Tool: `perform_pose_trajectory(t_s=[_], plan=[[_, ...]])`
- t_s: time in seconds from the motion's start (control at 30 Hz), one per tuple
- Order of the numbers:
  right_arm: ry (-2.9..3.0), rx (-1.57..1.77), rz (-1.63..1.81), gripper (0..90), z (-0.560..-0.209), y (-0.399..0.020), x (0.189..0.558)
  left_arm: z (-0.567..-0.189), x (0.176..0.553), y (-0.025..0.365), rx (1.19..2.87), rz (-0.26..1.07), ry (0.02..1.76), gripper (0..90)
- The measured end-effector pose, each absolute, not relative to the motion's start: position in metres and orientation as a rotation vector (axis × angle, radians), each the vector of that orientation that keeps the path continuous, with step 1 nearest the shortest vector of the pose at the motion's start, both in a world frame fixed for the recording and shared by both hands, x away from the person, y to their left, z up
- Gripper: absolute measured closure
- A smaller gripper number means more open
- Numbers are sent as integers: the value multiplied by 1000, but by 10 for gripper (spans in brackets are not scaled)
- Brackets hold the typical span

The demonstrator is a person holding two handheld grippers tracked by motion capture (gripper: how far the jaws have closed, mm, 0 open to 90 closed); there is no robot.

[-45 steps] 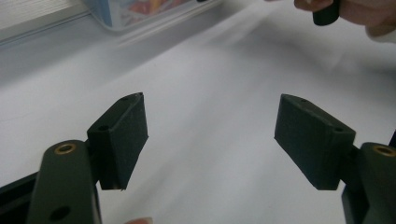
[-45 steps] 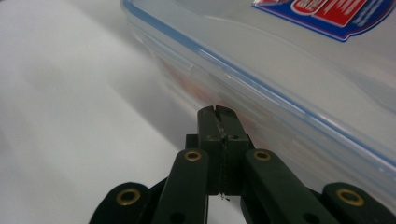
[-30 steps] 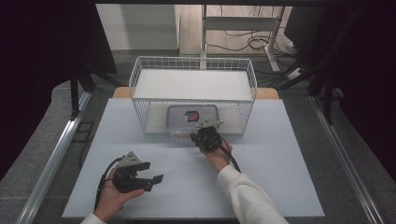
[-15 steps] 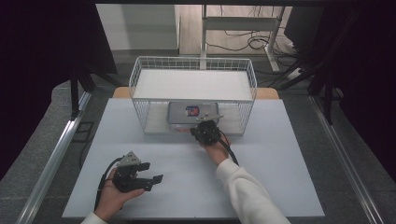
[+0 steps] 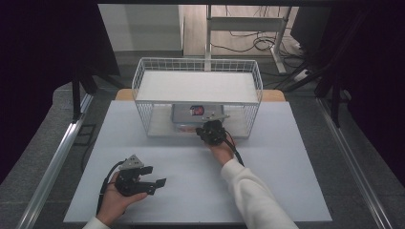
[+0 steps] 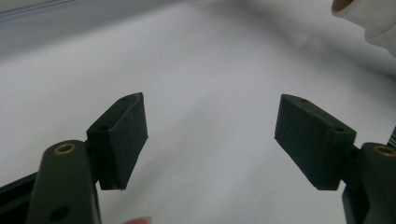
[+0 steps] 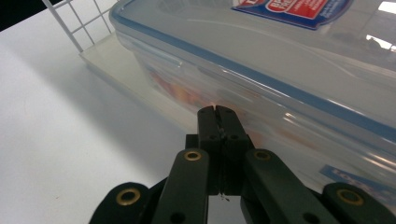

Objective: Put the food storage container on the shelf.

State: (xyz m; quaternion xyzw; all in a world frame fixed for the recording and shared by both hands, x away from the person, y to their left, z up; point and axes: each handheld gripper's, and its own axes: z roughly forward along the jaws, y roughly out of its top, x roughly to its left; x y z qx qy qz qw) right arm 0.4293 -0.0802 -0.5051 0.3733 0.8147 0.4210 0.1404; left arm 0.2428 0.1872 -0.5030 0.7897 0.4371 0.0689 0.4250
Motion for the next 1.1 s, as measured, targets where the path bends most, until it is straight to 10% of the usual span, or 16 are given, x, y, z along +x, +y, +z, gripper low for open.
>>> perform_pose_trajectory(t_s=[1.1], plan=[[2474, 944, 1202, 888, -470, -165, 337, -500, 250, 188, 1987, 204, 1062, 254]])
